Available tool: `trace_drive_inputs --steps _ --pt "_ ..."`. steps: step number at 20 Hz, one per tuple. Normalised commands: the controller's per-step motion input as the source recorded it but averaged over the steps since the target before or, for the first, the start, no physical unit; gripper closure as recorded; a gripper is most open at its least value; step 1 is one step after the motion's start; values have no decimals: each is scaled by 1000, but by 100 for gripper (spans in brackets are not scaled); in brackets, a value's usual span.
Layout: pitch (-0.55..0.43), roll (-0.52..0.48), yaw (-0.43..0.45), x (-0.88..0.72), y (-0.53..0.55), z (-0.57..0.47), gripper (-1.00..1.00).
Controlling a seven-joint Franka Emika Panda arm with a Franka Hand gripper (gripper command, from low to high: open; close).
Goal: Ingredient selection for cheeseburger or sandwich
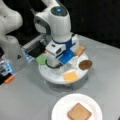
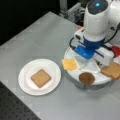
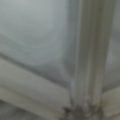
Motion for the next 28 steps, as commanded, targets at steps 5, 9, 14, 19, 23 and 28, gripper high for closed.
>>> trace_drive_inputs --steps 5,9,14,19,23,28 --pt "-197 80 5 -218 44 -148 -100" --pt "-213 49 154 -268 44 -92 -100" --pt "-271 28 312 -277 55 -105 -100" --pt "-318 54 427 -259 74 -161 -100" --pt "-278 139 397 -262 71 -186 -100" --pt "-222 210 367 -204 -12 -177 -100"
